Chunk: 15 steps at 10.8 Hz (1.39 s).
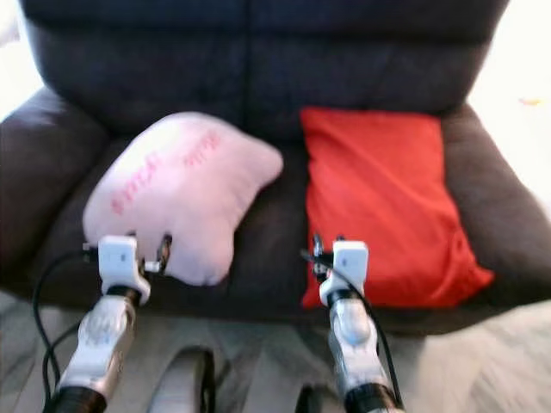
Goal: Move the pillow to the sofa from floor
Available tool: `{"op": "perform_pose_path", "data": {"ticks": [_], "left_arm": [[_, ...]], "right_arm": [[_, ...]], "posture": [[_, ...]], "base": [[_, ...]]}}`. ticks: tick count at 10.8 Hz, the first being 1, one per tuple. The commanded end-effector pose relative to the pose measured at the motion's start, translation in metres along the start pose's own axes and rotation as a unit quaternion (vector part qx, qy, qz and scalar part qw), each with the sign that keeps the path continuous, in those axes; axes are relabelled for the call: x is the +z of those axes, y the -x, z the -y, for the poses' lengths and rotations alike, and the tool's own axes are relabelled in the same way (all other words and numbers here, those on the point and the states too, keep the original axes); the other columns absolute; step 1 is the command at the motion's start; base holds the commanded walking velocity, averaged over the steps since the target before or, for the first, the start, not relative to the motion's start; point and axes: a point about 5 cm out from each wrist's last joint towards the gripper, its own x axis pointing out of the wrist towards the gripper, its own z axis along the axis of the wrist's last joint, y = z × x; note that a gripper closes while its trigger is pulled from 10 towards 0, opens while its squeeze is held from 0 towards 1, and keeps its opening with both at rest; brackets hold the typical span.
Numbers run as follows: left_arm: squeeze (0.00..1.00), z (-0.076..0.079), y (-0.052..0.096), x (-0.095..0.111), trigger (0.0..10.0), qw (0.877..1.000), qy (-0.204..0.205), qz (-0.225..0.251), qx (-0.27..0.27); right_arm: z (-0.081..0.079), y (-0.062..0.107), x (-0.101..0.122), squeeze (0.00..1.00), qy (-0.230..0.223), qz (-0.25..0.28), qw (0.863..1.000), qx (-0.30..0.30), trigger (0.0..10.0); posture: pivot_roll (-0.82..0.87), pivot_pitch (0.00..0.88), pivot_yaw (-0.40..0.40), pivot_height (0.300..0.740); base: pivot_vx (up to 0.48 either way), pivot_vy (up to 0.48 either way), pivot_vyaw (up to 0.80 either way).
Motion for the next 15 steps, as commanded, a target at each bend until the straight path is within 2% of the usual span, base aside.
{"op": "perform_pose_path", "data": {"ticks": [1, 6, 9, 13, 14, 15], "left_arm": [[0.0, 0.001, -0.002, 0.003, 10.0, 1.0, -0.003, 0.003, -0.004], [0.0, 0.001, -0.003, 0.004, 10.0, 1.0, -0.011, 0.001, -0.016], [0.0, 0.002, -0.003, 0.006, 10.0, 0.999, -0.022, 0.004, -0.025], [0.0, 0.001, -0.005, 0.01, 10.0, 0.999, -0.028, 0.009, -0.029], [0.0, 0.002, -0.006, 0.017, 10.0, 0.998, -0.051, 0.024, -0.037], [0.0, 0.01, -0.01, 0.038, 10.0, 0.989, -0.106, 0.069, -0.073]], "right_arm": [[0.001, 0.001, 0.0, 0.0, 0.0, 0.0, 1.0, -0.002, 10.0], [0.0, 0.0, -0.002, 0.0, -0.005, -0.011, 1.0, -0.001, 10.0], [-0.001, 0.002, -0.001, 0.0, -0.001, -0.003, 1.0, 0.001, 10.0], [-0.001, 0.002, -0.002, 0.0, 0.001, -0.007, 1.0, -0.001, 10.0], [-0.001, 0.002, -0.003, 0.0, 0.002, -0.008, 1.0, -0.002, 10.0], [0.0, 0.003, -0.003, 0.0, 0.002, -0.007, 1.0, -0.002, 10.0]], "posture": [[0.17, 0.147, -0.028, 0.65], [0.17, 0.155, -0.027, 0.65], [0.17, 0.164, -0.029, 0.61], [0.17, 0.167, -0.027, 0.61], [0.17, 0.168, -0.028, 0.61], [0.17, 0.171, -0.028, 0.61]], "base": [[0.0, 0.0, 0.0], [0.0, 0.0, 0.0], [0.0, 0.0, 0.0], [0.0, 0.0, 0.0], [0.0, 0.0, 0.0], [0.0, 0.0, 0.0]]}}
